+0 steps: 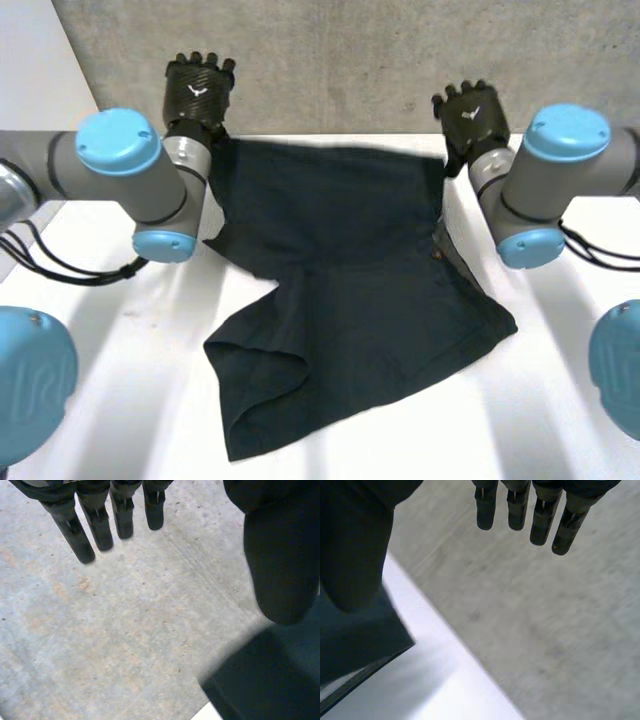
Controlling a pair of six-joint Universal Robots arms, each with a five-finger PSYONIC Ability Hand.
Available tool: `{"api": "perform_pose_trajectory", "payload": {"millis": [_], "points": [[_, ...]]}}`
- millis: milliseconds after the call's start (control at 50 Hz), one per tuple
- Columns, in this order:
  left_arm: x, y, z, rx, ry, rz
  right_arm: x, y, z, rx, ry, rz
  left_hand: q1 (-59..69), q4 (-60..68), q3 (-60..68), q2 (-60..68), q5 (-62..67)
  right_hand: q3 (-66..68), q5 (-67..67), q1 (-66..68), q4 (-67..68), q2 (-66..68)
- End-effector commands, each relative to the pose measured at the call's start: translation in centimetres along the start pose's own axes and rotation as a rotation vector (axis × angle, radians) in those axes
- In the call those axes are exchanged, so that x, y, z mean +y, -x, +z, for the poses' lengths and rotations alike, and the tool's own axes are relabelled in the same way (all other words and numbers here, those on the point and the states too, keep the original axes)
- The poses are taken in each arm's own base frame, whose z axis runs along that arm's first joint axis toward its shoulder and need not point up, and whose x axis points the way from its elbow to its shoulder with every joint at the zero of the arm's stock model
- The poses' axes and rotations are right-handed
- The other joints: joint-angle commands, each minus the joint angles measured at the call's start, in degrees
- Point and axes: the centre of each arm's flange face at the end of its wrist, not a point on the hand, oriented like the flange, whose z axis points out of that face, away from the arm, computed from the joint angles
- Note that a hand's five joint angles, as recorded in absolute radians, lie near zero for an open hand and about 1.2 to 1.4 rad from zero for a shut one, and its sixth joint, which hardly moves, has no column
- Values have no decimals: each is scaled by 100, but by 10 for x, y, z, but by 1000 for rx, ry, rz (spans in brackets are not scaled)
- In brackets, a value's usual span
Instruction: Fold the shorts.
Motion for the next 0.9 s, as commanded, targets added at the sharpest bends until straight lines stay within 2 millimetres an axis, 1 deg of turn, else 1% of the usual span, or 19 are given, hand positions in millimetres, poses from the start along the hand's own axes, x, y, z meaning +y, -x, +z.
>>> {"api": "perform_pose_trajectory", "payload": {"millis": [20,60,80,100,140,160,180,220,240,260,300,320,400,420,520,620,700,780,900], "points": [[9,-27,-30,72,46,63,5,2,-32,-117,211,-9,-301,-683,-747,-707,-655,-406,-472,-181,-450,-385],[2,-28,-41,92,58,78,-1,-1,-44,-138,244,-12,-301,-683,-747,-707,-655,-406,-472,-181,-450,-385],[-2,-27,-47,103,68,85,-8,-4,-56,-160,268,-8,-301,-683,-747,-707,-655,-406,-472,-181,-450,-385],[-5,-26,-60,125,95,89,-12,-5,-63,-169,278,-5,-247,-629,-693,-653,-601,-406,-472,-181,-450,-385],[-6,-26,-75,160,122,92,-19,-7,-77,-188,297,-3,-163,-544,-608,-568,-516,-406,-472,-181,-450,-385],[-6,-27,-83,189,136,93,-24,-6,-93,-221,312,-6,-112,-494,-558,-518,-466,-406,-472,-181,-450,-385],[-7,-30,-102,252,168,89,-27,-5,-101,-242,316,-6,-12,-393,-457,-417,-365,-406,-472,-181,-450,-385],[-7,-31,-122,320,210,81,-32,-3,-116,-288,318,-7,173,-208,-272,-232,-180,-406,-472,-181,-450,-385],[-7,-32,-132,355,232,78,-32,2,-131,-344,323,-7,224,-157,-221,-181,-130,-406,-472,-181,-450,-385],[-7,-33,-152,419,281,65,-30,3,-139,-368,330,-7,308,-73,-138,-98,-46,-406,-472,-181,-450,-385],[-5,-33,-170,472,330,54,-24,4,-152,-405,352,-1,526,145,81,120,172,-406,-472,-181,-450,-385],[-2,-34,-188,518,377,45,-18,6,-163,-436,377,6,744,363,298,338,390,-406,-472,-181,-450,-385],[8,-35,-227,579,464,39,-10,10,-189,-487,415,23,1064,683,619,659,711,-406,-472,-181,-450,-385],[10,-36,-232,584,471,39,-9,11,-194,-494,419,25,1132,751,687,727,779,-406,-472,-181,-450,-385],[18,-37,-243,576,452,45,6,17,-207,-492,432,35,1183,802,738,778,830,-406,-472,-181,-450,-385],[20,-34,-235,544,422,51,16,17,-210,-466,421,30,1183,802,738,778,830,-406,-472,-181,-450,-385],[23,-28,-218,500,394,54,19,18,-211,-463,423,29,1552,1171,1107,1147,1199,-406,-472,-181,-450,-385],[36,-21,-200,448,399,59,21,19,-213,-464,429,31,1788,1407,1343,1383,1435,-406,-472,-181,-450,-385],[54,7,-173,310,434,64,21,23,-216,-478,432,32,1957,1576,1512,1552,1604,-406,-472,-181,-450,-385]]}}
